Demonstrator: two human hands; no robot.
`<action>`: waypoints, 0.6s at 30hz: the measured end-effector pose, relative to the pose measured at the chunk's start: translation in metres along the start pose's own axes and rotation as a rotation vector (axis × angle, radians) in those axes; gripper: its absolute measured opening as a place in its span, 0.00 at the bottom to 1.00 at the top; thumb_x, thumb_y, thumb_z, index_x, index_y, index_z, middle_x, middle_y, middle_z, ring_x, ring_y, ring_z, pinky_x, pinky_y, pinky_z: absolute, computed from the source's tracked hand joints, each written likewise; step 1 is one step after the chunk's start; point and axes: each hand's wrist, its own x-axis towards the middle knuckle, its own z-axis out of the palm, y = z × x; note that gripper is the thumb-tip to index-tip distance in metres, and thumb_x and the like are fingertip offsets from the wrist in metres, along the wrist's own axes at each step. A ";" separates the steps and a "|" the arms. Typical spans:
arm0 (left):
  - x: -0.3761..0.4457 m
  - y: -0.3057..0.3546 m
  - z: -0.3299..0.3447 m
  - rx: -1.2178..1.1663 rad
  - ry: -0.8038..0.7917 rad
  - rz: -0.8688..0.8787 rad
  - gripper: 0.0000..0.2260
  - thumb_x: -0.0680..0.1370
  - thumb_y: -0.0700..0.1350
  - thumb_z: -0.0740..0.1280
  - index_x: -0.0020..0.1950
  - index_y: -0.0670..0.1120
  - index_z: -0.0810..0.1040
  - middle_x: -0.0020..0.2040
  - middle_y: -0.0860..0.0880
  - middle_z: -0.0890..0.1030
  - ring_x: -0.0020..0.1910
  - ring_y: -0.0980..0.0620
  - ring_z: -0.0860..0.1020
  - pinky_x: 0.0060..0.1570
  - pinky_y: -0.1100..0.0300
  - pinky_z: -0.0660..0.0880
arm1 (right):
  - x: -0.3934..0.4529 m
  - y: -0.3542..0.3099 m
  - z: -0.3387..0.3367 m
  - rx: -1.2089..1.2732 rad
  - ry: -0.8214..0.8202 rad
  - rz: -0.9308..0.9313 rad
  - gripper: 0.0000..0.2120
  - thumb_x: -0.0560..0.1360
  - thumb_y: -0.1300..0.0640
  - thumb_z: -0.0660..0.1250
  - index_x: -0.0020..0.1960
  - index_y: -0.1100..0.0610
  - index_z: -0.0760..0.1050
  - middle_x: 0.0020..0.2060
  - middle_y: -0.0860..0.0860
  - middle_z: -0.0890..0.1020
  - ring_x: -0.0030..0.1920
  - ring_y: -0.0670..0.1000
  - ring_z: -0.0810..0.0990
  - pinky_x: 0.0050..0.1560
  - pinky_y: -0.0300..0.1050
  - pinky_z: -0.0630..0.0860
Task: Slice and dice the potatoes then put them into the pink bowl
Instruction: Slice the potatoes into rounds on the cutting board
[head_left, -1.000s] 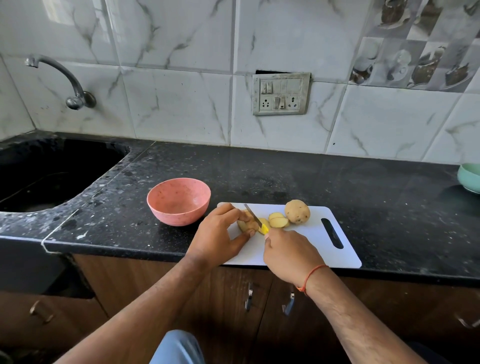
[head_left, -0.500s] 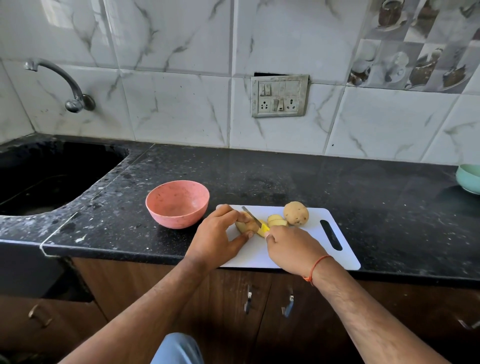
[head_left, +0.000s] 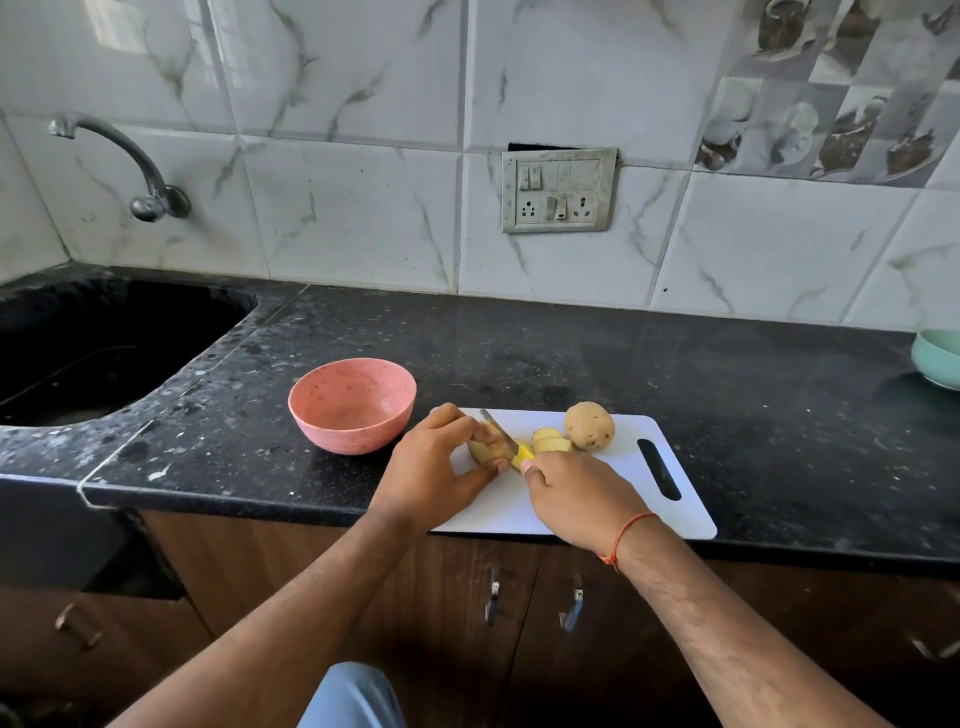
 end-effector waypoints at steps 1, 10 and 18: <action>0.000 0.000 0.000 0.002 -0.006 0.003 0.13 0.73 0.54 0.81 0.55 0.55 0.86 0.51 0.61 0.78 0.49 0.57 0.81 0.48 0.55 0.81 | -0.003 0.002 0.003 -0.003 -0.003 0.001 0.16 0.86 0.45 0.52 0.44 0.49 0.69 0.38 0.49 0.76 0.40 0.52 0.76 0.36 0.48 0.66; 0.000 -0.001 0.000 0.006 0.004 0.030 0.12 0.74 0.53 0.81 0.54 0.54 0.85 0.50 0.60 0.77 0.48 0.57 0.81 0.47 0.53 0.80 | 0.000 0.000 0.003 -0.028 0.004 -0.003 0.18 0.86 0.45 0.53 0.40 0.49 0.66 0.36 0.49 0.73 0.38 0.53 0.74 0.35 0.48 0.65; -0.001 -0.001 0.000 -0.005 -0.007 0.031 0.13 0.74 0.52 0.81 0.56 0.53 0.86 0.53 0.60 0.78 0.51 0.58 0.81 0.49 0.57 0.80 | -0.006 0.001 0.002 -0.038 -0.057 0.012 0.17 0.86 0.46 0.53 0.47 0.53 0.74 0.39 0.52 0.78 0.40 0.53 0.78 0.38 0.49 0.71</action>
